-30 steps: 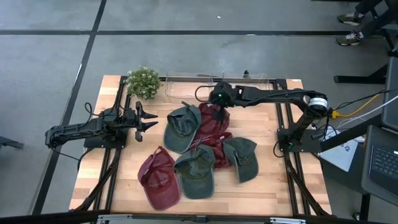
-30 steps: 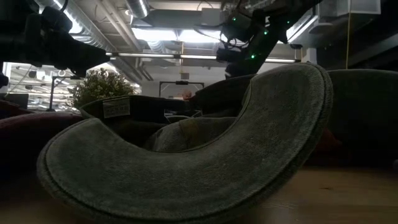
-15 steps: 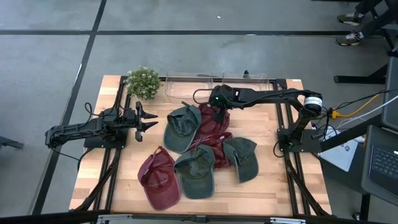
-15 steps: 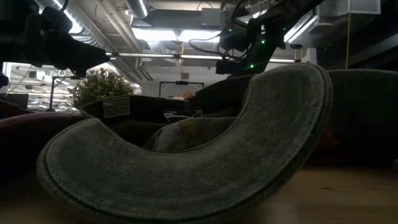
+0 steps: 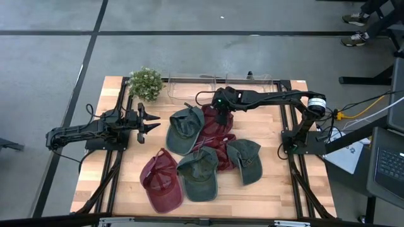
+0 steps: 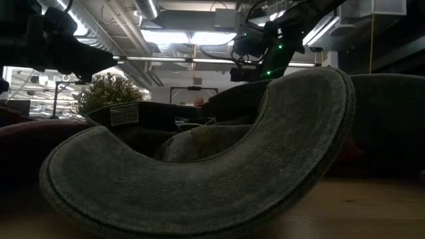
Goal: Pick & Place hat
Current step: Put the top right red cap into the right transparent bin
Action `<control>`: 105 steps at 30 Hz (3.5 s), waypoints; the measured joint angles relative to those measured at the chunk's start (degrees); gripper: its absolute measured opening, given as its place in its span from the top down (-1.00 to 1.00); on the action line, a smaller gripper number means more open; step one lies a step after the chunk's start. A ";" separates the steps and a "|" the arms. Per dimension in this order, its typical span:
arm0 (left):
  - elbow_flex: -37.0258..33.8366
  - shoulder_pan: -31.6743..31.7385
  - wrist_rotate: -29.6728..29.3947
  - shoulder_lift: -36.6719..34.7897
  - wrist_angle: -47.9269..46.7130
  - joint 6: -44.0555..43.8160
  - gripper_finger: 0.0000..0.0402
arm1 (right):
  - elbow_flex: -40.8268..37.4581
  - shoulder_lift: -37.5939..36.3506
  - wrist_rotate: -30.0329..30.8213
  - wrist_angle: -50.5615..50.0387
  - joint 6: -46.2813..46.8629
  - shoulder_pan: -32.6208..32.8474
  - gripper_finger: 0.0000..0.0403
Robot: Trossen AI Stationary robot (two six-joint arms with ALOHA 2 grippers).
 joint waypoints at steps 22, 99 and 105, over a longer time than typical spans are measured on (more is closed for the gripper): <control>0.02 0.01 0.04 0.00 0.00 0.00 0.36 | 1.18 -11.81 6.43 -0.49 -9.11 2.59 0.93; 28.98 0.02 -0.20 35.32 18.06 19.82 -0.37 | 2.71 -12.47 -30.26 72.33 34.48 7.81 0.92; 35.37 0.02 2.47 45.61 19.54 24.42 -0.38 | 2.71 -12.39 -31.79 72.23 35.22 9.21 0.92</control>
